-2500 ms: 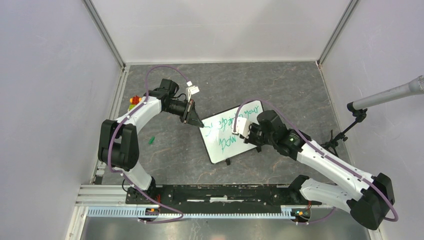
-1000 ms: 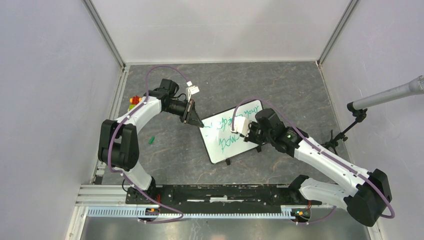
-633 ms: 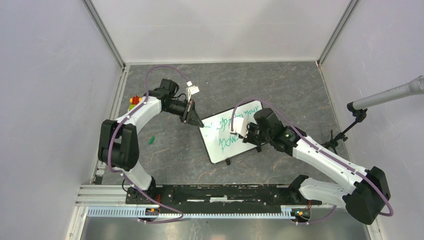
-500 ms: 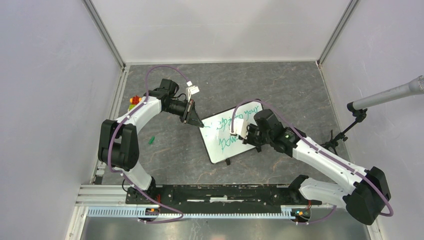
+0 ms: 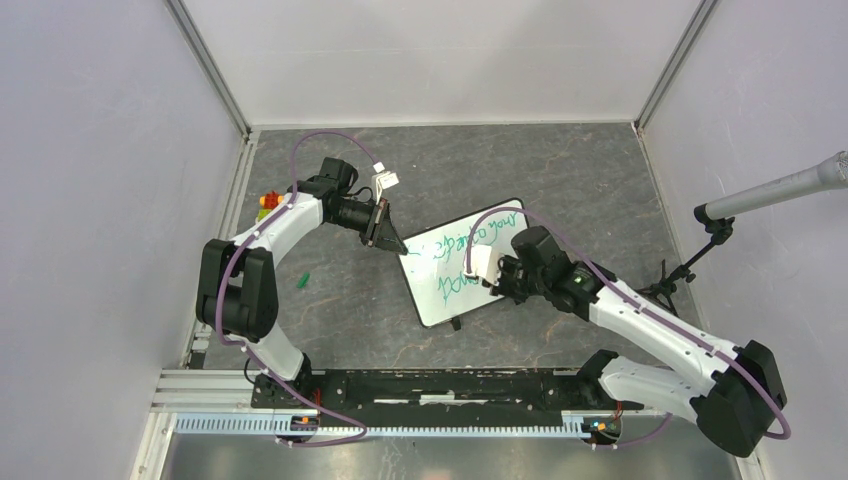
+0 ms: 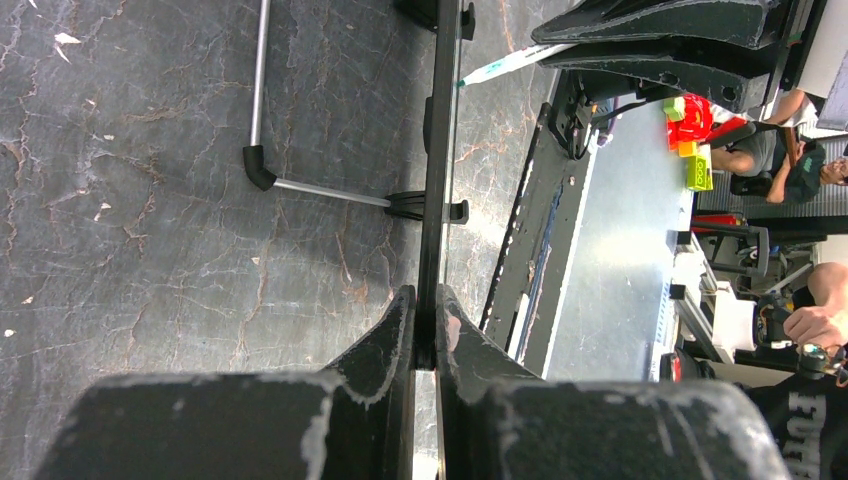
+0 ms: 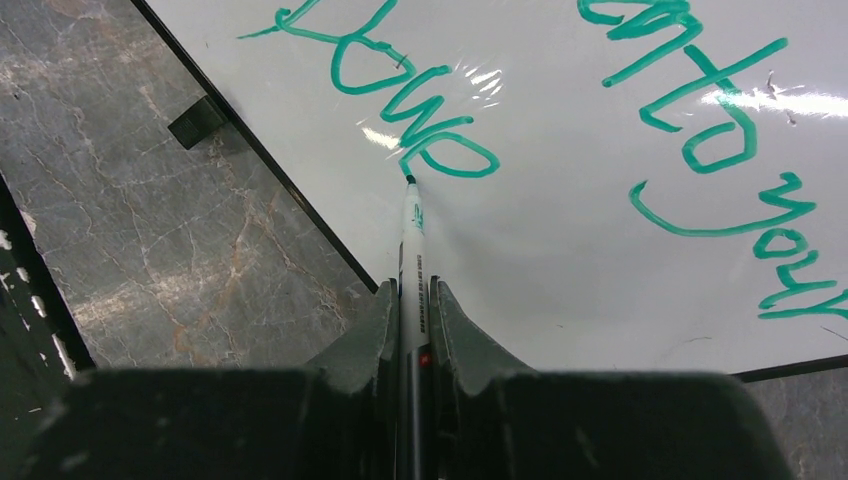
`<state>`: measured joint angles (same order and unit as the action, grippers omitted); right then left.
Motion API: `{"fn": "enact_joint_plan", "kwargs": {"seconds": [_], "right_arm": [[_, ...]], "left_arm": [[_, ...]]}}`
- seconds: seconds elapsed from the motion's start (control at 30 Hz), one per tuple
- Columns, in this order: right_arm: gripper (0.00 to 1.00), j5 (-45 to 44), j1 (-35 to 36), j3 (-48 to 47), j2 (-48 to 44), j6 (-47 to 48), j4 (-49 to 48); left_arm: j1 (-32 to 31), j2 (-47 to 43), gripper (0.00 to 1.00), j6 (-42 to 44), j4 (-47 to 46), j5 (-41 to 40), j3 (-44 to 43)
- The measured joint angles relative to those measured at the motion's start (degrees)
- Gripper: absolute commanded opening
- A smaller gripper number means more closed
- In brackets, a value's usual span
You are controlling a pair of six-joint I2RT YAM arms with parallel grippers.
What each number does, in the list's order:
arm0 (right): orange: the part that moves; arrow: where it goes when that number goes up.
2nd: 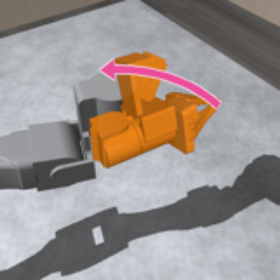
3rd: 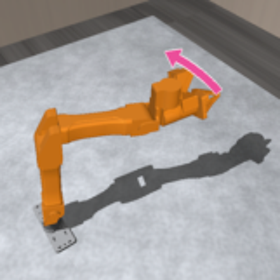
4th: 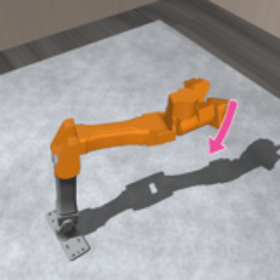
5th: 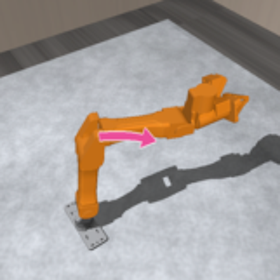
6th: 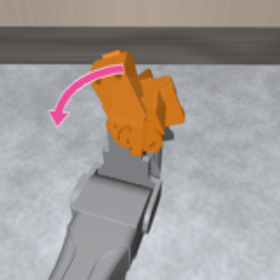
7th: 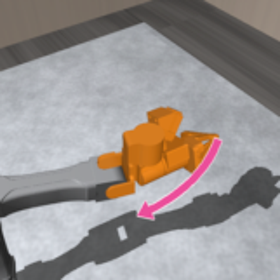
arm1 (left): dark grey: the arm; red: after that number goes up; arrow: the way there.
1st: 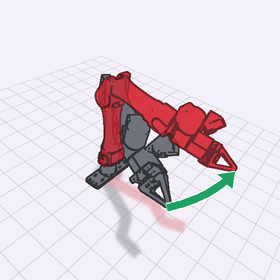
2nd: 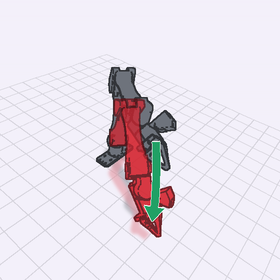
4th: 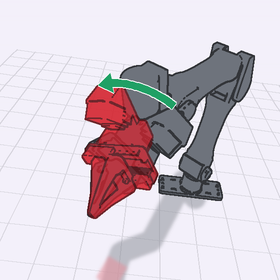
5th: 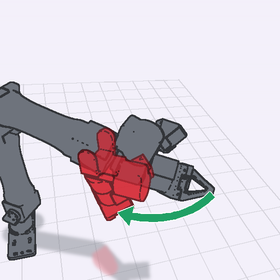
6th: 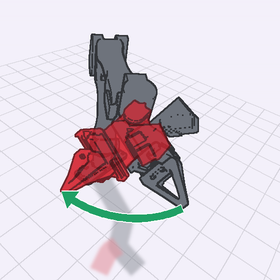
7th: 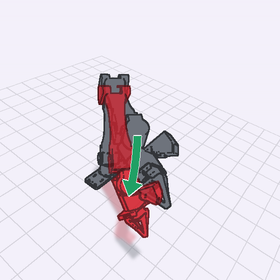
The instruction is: Write a sentence on the whiteboard
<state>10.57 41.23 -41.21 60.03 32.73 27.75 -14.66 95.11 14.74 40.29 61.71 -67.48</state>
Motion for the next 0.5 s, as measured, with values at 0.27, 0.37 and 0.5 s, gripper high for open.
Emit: {"fn": "enact_joint_plan", "kwargs": {"seconds": [0.27, 0.37, 0.5], "right_arm": [[0.0, -1.6, -0.2, -2.3, -0.2, 0.1, 2.7], [0.0, -1.4, -0.4, -4.6, -0.2, 0.1, 3.5], [0.0, -1.8, -0.5, -6.1, -0.3, 0.1, 3.2]], "left_arm": [[0.0, 0.0, 0.02, 0.0, 0.1, 0.0, 0.0], [0.0, 0.0, 0.02, 0.0, 0.1, 0.1, 0.0], [0.0, 0.0, 0.02, 0.0, 0.1, 0.1, 0.0]]}}
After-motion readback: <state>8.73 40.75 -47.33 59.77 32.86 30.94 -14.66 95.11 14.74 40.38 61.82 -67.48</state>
